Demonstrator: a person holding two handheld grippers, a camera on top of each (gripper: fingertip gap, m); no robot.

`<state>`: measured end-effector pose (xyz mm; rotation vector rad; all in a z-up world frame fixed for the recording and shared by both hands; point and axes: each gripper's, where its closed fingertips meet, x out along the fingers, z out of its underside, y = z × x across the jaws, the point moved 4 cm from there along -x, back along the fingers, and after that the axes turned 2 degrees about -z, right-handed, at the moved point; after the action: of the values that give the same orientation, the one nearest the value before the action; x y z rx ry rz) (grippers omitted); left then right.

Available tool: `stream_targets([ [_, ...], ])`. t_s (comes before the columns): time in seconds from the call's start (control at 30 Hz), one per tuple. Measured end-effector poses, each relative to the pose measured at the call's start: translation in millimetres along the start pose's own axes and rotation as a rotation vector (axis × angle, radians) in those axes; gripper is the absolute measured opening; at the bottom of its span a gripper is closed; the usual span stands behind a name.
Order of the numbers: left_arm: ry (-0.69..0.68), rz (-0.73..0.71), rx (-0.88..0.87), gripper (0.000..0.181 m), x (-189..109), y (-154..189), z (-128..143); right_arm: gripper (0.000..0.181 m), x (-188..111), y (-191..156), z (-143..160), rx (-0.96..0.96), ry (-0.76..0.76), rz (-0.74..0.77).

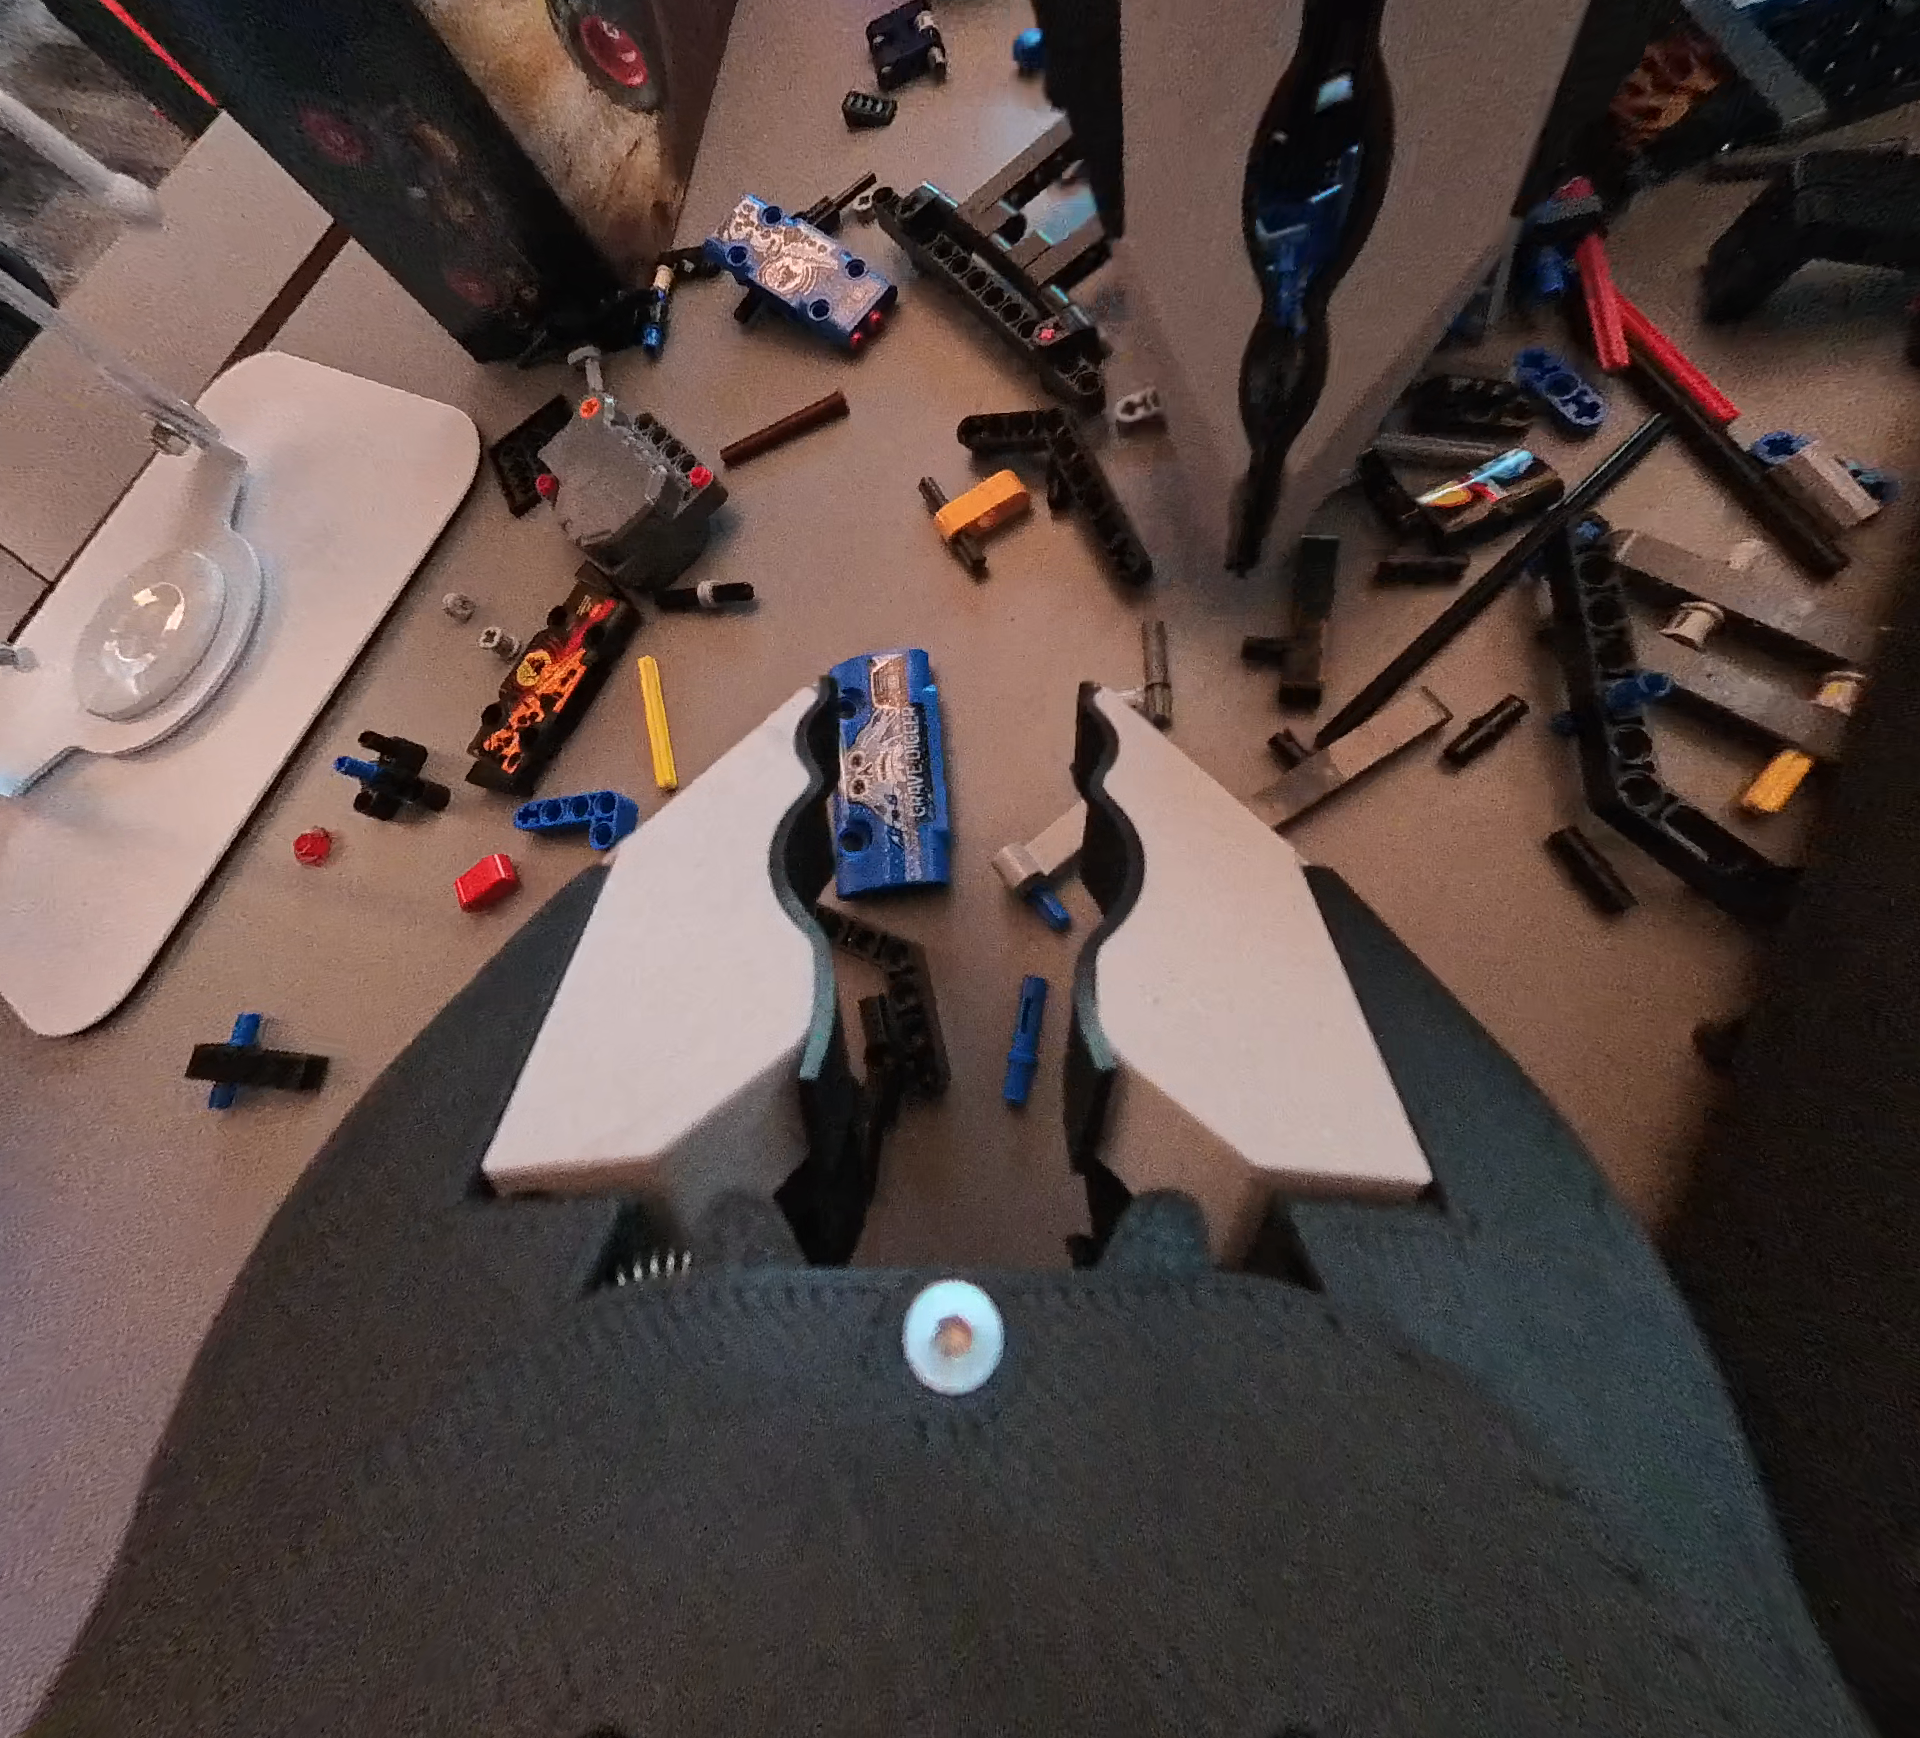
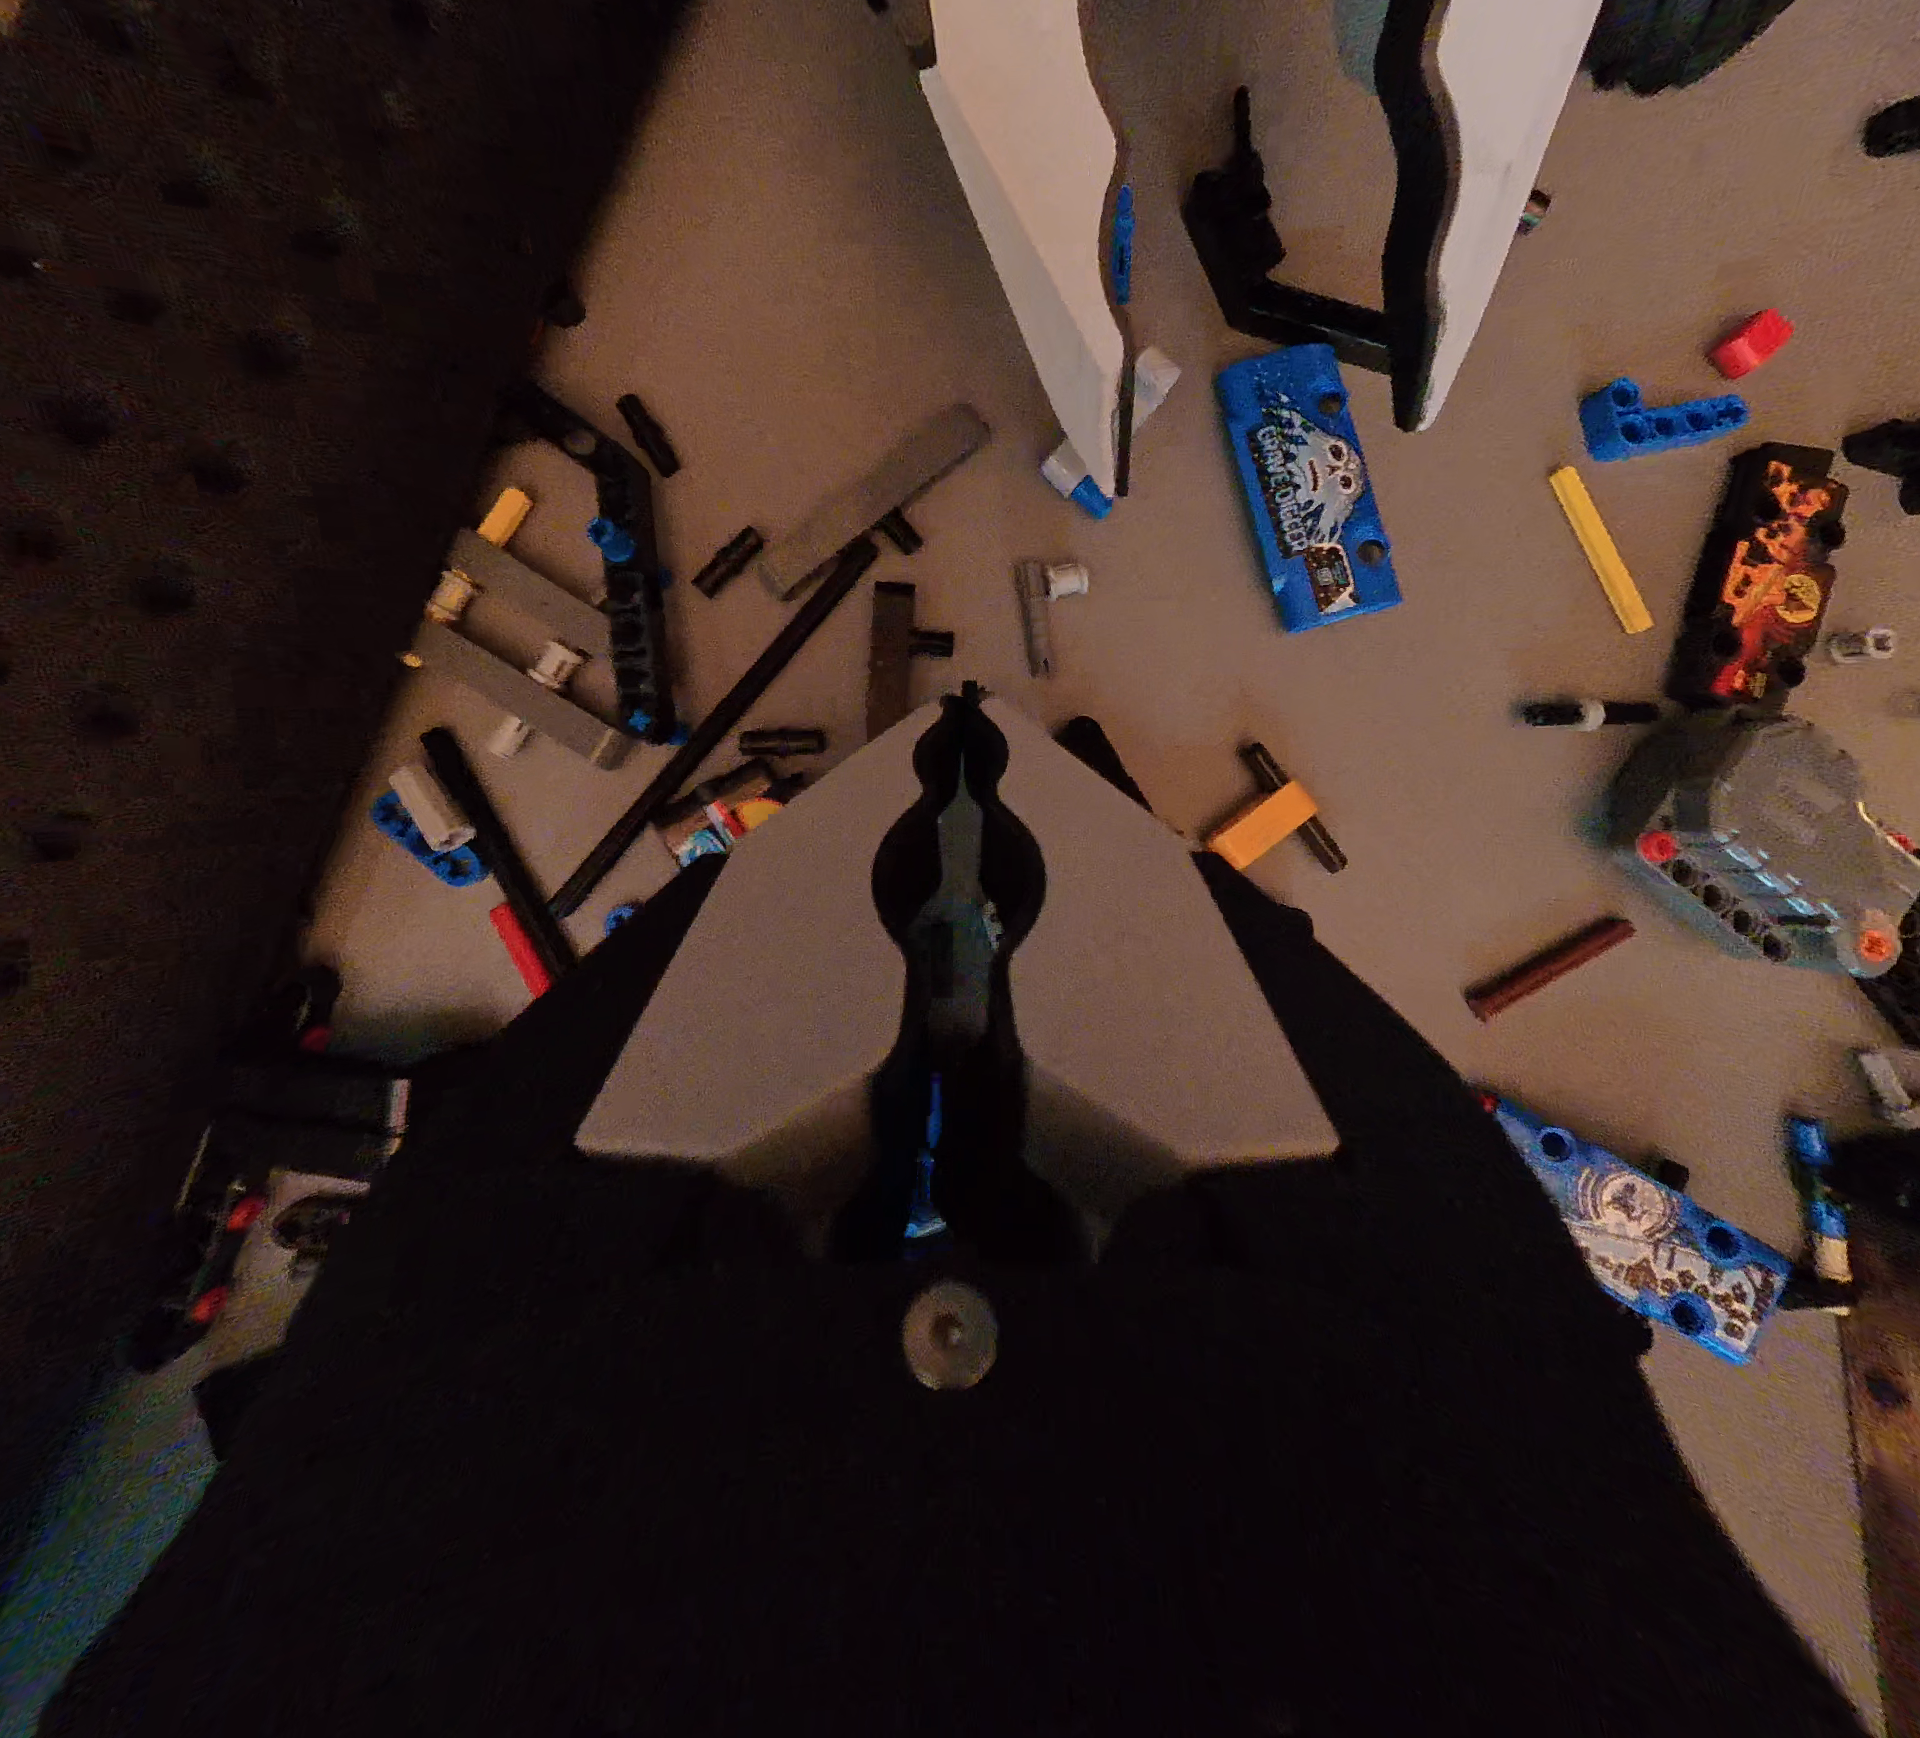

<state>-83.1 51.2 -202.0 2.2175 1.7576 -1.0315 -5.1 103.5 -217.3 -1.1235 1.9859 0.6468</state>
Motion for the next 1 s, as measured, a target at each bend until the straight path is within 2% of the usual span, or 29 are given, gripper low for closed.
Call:
stream_targets([
  [0.17,0.007,-0.004,-0.004,0.041,0.3,-1.7,-1.6,0.017,2.0,-10.9,-5.2,0.036,-0.021,-0.029],
  [0.23,0.009,-0.003,-0.003,0.041,1.2,0.8,-1.1,0.014,7.7,-12.9,0.3,0.047,-0.077,-0.028],
  [0.27,0.005,0.001,-0.003,0.041,1.0,1.7,-1.0,0.006,8.6,-13.7,-1.6,0.042,-0.065,-0.025],
  [0.33,0.005,-0.001,-0.005,0.041,0.2,1.3,-1.2,0.006,8.2,-13.0,-2.9,0.035,-0.062,-0.001],
  [0.47,0.115,0.047,-0.131,0.04,-14.0,-0.2,-12.7,0.005,-21.0,1.1,-19.5,0.031,0.079,0.17],
  [0.57,0.346,0.206,-0.327,0.02,-36.4,0.8,-40.9,0.005,-47.2,12.6,-31.3,0.01,0.173,0.364],
  [0.6,0.382,0.222,-0.36,0.019,-39.3,-1.0,-44.9,0.005,-52.2,12.4,-36.4,-0.002,0.202,0.402],
  [0.7,0.38,0.228,-0.355,0.016,-35.8,2.2,-47.6,0.006,-59.8,15.6,-46.5,-0.054,0.21,0.547],
  [0.87,0.447,0.186,-0.342,0.0,-34.0,5.1,-60.1,0.005,-59.7,15.8,-55.0,-0.127,0.198,0.65],
  [0.93,0.447,0.166,-0.373,0.004,-33.1,0.8,-59.3,0.005,-64.6,16.3,-58.0,-0.163,0.192,0.713],
  [1.0,0.479,0.161,-0.413,0.015,-35.0,-4.8,-60.1,0.005,-65.7,14.9,-60.9,-0.205,0.165,0.757],
])
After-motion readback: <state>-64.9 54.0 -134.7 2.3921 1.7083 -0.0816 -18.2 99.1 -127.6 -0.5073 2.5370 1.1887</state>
